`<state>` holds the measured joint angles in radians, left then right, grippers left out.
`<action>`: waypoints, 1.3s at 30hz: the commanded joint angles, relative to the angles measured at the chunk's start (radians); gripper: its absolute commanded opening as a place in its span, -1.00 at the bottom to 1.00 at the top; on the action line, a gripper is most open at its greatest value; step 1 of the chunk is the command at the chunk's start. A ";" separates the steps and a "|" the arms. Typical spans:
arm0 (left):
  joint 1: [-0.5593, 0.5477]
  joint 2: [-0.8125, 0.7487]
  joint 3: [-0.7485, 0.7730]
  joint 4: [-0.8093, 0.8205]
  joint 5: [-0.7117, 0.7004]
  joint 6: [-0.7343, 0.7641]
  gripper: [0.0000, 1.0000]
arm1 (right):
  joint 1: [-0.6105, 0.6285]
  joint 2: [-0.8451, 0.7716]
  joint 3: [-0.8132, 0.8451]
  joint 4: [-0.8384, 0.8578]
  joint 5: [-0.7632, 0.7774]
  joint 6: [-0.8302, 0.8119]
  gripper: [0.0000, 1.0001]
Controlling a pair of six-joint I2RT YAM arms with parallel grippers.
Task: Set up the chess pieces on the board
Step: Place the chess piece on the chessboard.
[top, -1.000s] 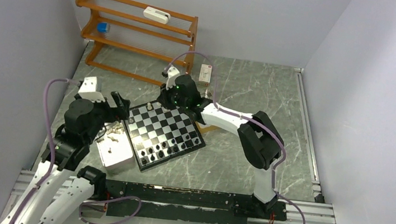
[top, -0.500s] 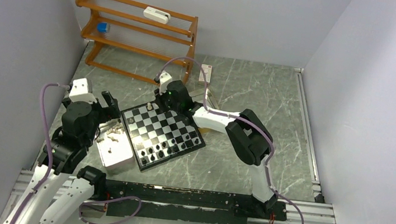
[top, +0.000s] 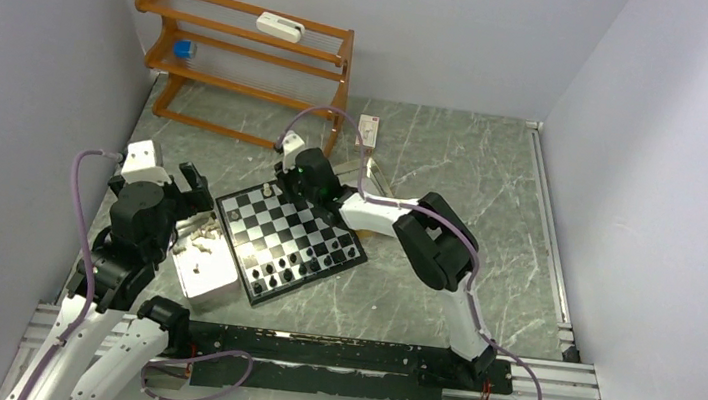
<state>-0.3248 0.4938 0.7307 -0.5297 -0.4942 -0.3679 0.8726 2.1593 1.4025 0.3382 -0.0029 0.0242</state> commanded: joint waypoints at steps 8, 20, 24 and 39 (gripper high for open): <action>-0.005 -0.015 0.018 -0.013 -0.019 -0.004 0.97 | 0.012 0.051 0.057 0.026 0.009 0.002 -0.63; -0.005 -0.019 0.014 -0.003 -0.011 0.003 0.97 | 0.021 0.029 0.026 0.012 0.034 0.011 -0.62; -0.006 -0.016 0.015 -0.002 -0.005 0.004 0.97 | 0.021 0.036 0.038 -0.006 0.046 -0.002 -0.61; -0.005 -0.014 0.016 -0.003 -0.002 0.003 0.97 | 0.018 0.045 0.073 -0.061 0.054 0.026 -0.63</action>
<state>-0.3248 0.4839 0.7307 -0.5297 -0.4942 -0.3672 0.8902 2.1906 1.4544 0.3145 0.0380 0.0402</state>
